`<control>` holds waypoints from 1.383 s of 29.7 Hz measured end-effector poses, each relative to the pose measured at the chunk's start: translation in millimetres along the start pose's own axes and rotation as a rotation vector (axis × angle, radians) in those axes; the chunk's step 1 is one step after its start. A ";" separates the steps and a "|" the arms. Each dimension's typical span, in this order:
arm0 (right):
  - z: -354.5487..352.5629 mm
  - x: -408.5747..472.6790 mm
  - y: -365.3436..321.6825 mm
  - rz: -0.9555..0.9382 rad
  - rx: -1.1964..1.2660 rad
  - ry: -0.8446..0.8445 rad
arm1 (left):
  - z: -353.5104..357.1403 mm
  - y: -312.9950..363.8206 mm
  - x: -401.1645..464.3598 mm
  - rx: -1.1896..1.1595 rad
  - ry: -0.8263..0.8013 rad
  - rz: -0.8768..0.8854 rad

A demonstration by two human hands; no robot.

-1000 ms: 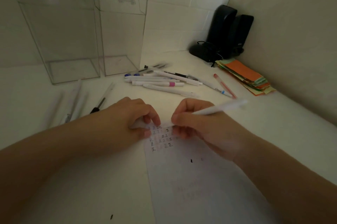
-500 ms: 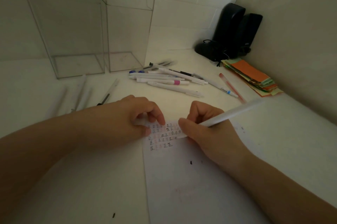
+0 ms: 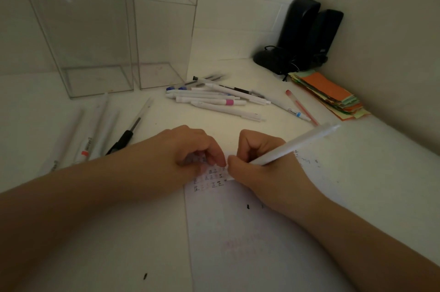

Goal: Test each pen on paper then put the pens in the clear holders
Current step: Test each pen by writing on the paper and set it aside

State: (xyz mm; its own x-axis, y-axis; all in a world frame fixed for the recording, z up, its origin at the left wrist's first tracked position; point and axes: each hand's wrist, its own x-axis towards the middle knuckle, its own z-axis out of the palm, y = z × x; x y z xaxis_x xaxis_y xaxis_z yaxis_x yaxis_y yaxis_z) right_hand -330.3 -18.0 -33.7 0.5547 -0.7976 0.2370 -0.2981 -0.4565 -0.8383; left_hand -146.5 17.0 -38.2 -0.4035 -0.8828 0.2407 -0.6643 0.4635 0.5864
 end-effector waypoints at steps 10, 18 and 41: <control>-0.7 1.2 1.9 -0.007 0.011 -0.017 | -1.2 2.0 0.8 0.000 -0.027 0.006; -1.1 0.5 -0.5 -0.006 0.016 -0.047 | -0.8 0.8 -0.7 0.007 -0.035 -0.025; 1.2 6.8 1.9 -0.025 -0.233 0.027 | -5.1 27.3 2.2 -0.308 0.020 0.163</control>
State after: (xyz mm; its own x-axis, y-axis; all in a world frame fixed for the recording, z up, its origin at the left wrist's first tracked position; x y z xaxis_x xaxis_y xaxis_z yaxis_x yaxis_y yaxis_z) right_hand -326.2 -23.8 -34.3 0.5437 -0.7939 0.2721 -0.4577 -0.5523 -0.6967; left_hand -162.4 27.4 -17.7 -0.4745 -0.8015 0.3638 -0.3701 0.5567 0.7437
